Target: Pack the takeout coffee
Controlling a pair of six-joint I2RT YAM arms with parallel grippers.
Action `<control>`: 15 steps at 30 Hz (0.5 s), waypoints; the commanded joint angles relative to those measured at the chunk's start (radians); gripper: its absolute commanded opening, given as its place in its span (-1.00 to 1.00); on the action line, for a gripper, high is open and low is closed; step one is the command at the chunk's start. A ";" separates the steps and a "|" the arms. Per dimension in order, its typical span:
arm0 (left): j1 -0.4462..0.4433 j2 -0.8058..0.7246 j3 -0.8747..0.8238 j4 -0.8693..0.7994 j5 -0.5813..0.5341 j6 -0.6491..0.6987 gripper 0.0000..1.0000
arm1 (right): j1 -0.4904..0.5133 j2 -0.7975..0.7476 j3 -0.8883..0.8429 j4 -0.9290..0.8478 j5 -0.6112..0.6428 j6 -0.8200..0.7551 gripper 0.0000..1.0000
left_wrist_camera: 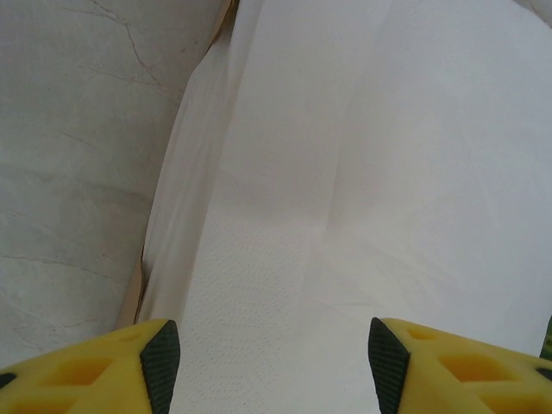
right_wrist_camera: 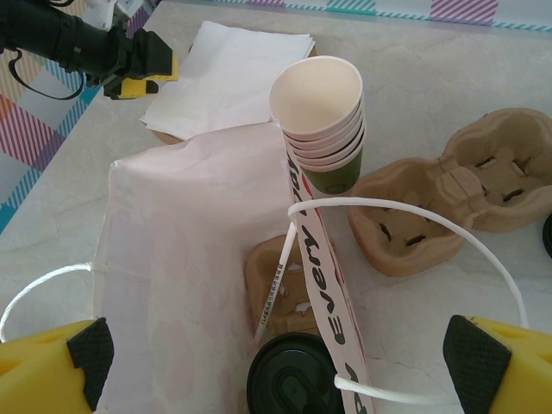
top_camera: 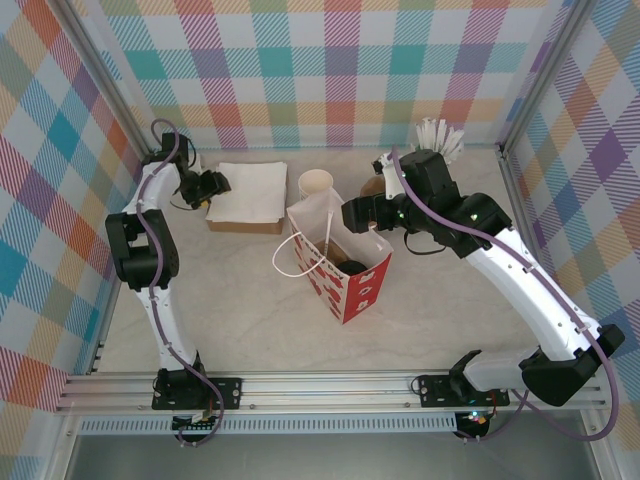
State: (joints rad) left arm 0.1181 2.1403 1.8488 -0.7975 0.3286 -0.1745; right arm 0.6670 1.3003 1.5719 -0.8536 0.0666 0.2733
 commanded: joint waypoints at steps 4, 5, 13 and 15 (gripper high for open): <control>-0.009 0.022 0.024 -0.031 -0.004 0.023 0.19 | -0.004 -0.011 0.000 0.014 -0.017 0.007 1.00; -0.009 0.023 0.024 -0.031 -0.003 0.022 0.19 | -0.004 -0.010 -0.001 0.014 -0.019 0.007 1.00; -0.011 0.027 0.031 -0.032 -0.032 0.033 0.27 | -0.004 -0.004 -0.001 0.011 -0.024 0.009 1.00; -0.011 0.030 0.039 -0.038 -0.055 0.044 0.29 | -0.005 0.000 -0.003 0.011 -0.025 0.008 1.00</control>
State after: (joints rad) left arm 0.1143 2.1551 1.8515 -0.8108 0.3058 -0.1589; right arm 0.6670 1.3003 1.5719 -0.8536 0.0593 0.2737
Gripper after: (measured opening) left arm 0.641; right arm 0.999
